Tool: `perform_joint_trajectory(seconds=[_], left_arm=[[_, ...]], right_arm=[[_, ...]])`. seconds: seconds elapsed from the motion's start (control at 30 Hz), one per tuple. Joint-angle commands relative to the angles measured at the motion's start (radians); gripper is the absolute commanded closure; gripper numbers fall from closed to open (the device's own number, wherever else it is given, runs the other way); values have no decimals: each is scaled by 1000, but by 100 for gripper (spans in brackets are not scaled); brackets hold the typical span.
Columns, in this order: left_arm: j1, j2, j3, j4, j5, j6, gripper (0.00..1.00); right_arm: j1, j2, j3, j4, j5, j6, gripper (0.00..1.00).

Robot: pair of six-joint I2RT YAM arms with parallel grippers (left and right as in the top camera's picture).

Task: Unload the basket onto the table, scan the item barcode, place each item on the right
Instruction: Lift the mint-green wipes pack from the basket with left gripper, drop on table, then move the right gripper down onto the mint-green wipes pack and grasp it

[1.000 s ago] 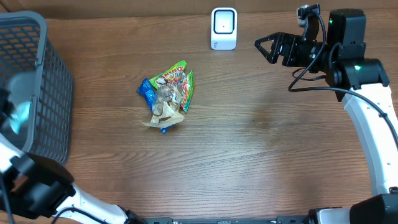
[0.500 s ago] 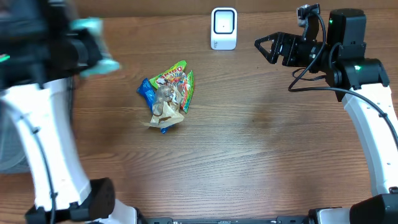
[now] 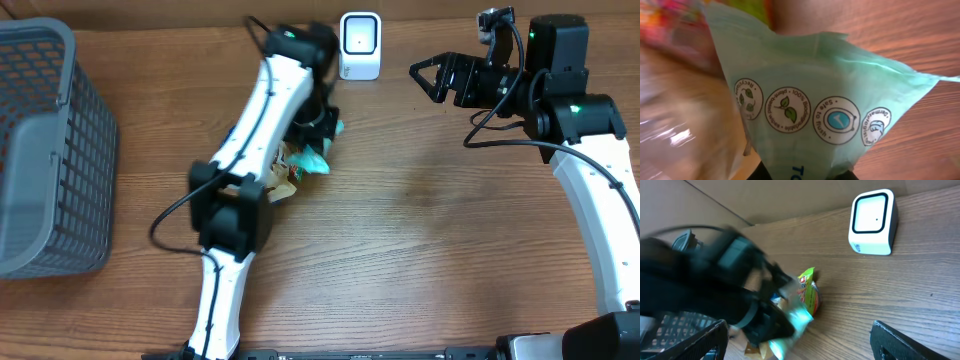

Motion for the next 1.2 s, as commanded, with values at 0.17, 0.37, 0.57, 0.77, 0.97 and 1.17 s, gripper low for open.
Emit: perform_joint_trajectory(seconds=[0.17,0.37,0.57,0.77,0.97,1.17], left_arm=[[-33,105,-4,-18,83,-23,55],[-26,78,15,-22,80,-23,26],[29,-62,160,-20,78,-34,26],[132,-268,280,54,75,-66,28],[165,-330,275,53,53,-67,32],[165,-323,257,44,-105,-135,36]], right_arm=[[-1,-8,18,5,28,-3,9],[-1,-8,18,5,28,-3,9],[-1,-8,18,-11,27,25,10],[13,-8,18,-62,-16,136,15],[150,42,8,-200,212,172,16],[286,220,-3,-201,233,267,16]])
